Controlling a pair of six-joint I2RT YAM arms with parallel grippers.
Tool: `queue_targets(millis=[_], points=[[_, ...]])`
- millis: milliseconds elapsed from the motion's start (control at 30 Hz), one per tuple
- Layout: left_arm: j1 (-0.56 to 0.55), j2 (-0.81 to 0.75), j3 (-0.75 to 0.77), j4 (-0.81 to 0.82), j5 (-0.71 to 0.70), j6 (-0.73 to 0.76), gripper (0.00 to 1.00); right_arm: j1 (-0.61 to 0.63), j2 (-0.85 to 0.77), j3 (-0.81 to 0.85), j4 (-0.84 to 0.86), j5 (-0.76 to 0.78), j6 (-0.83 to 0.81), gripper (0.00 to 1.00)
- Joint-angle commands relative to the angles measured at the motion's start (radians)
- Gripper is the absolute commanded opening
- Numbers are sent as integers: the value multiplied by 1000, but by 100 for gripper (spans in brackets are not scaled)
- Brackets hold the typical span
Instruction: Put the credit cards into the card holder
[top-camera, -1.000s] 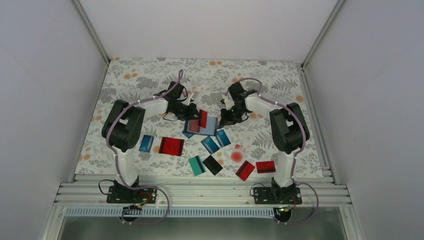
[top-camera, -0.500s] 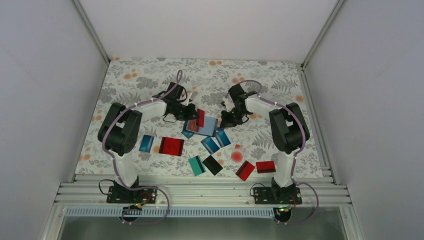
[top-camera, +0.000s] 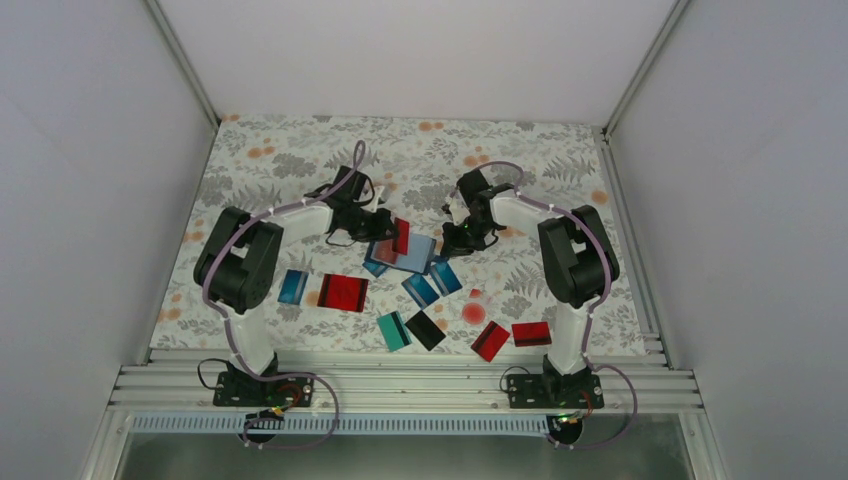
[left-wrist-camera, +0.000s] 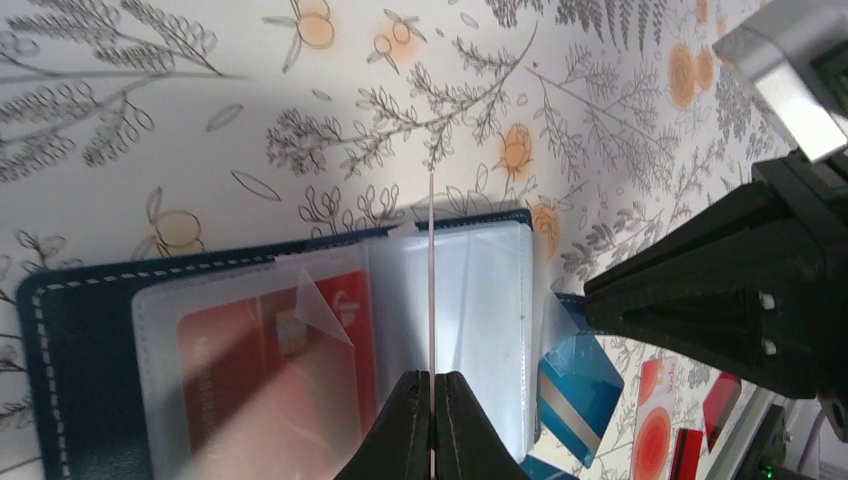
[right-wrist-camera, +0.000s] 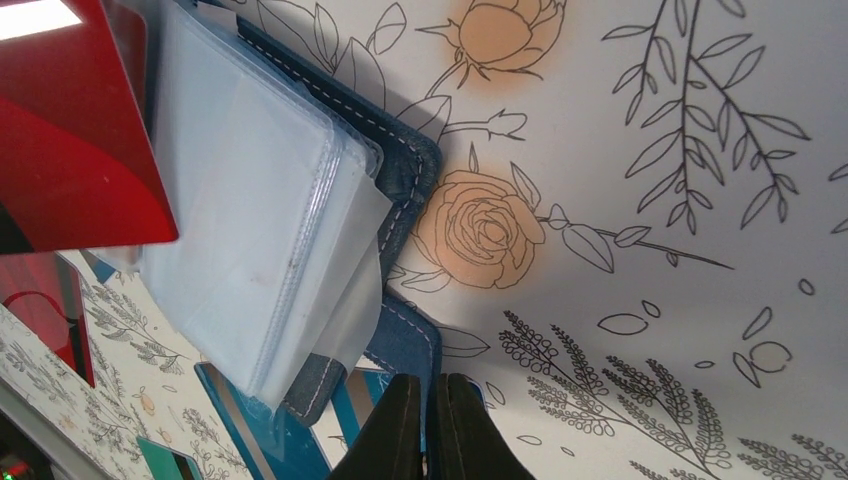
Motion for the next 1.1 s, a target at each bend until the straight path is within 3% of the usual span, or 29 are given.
queue_targets(millis=[0,1067], points=[[-12,17,-26,13,39,31,2,12,2,-7,14,-2,-6,4],[-15,128,15,-71,143,62,2,8,71,75,5,6,17,4]])
